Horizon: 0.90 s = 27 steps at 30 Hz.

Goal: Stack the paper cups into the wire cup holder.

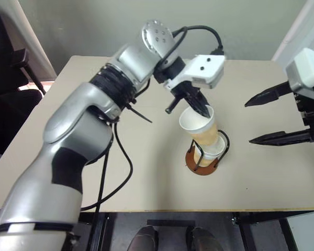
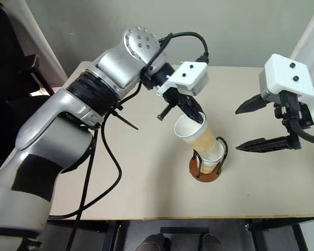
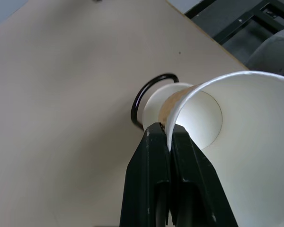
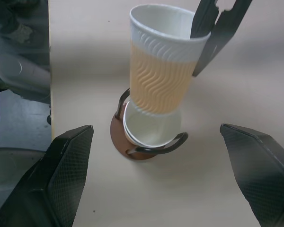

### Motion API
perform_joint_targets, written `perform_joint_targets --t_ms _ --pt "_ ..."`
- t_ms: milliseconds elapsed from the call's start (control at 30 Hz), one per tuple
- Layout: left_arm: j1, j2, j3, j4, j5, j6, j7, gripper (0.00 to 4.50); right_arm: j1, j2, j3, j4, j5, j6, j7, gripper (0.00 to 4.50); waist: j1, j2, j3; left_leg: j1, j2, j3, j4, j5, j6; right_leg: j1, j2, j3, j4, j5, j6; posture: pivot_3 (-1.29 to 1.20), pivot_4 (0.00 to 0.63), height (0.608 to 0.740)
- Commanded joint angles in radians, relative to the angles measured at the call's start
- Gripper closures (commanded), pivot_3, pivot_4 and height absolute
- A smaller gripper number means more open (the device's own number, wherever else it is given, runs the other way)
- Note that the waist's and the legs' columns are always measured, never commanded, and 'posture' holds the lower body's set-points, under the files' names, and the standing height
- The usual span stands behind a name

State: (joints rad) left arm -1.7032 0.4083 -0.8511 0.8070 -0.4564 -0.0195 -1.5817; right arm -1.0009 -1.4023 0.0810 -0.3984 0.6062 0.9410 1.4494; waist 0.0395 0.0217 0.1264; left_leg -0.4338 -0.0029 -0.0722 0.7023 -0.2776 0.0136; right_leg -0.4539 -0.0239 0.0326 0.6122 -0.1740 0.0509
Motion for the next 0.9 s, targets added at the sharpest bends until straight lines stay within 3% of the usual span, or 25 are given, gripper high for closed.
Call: perform_joint_targets --t_ms 33,700,800,900 --pt "-0.046 -0.010 0.046 0.039 0.001 -0.028 -0.033 4.50 -0.001 -0.035 -0.066 -0.010 0.010 0.007 -0.005 0.04 0.001 0.000 0.000 0.000 0.000 0.000 0.000 0.000 0.000 0.000 0.000 0.000 0.000 0.000 0.000 0.00 0.150 0.740" --pt "0.044 -0.110 0.048 0.099 0.176 -0.143 -0.033 4.50 0.088 -0.073 -0.156 -0.057 0.077 0.054 -0.049 0.04 0.007 0.000 0.000 0.000 0.000 0.000 0.003 0.000 0.001 0.001 0.000 0.001 0.001 0.000 0.002 0.00 0.150 0.740" --pt "0.034 -0.134 0.079 0.123 0.205 -0.157 -0.033 3.92 0.098 -0.081 -0.161 -0.054 0.082 0.049 -0.049 0.00 0.007 0.000 0.000 0.000 0.000 0.000 0.003 0.000 0.001 0.001 0.000 0.000 0.001 0.000 0.002 0.00 0.150 0.740" --pt "-0.005 -0.166 0.160 0.167 0.226 -0.153 -0.033 2.95 0.105 -0.087 -0.160 -0.048 0.084 0.043 -0.047 0.00 0.007 0.000 0.000 0.000 0.000 0.001 0.004 0.000 0.001 0.001 0.000 0.000 0.001 0.000 0.002 0.00 0.150 0.740"
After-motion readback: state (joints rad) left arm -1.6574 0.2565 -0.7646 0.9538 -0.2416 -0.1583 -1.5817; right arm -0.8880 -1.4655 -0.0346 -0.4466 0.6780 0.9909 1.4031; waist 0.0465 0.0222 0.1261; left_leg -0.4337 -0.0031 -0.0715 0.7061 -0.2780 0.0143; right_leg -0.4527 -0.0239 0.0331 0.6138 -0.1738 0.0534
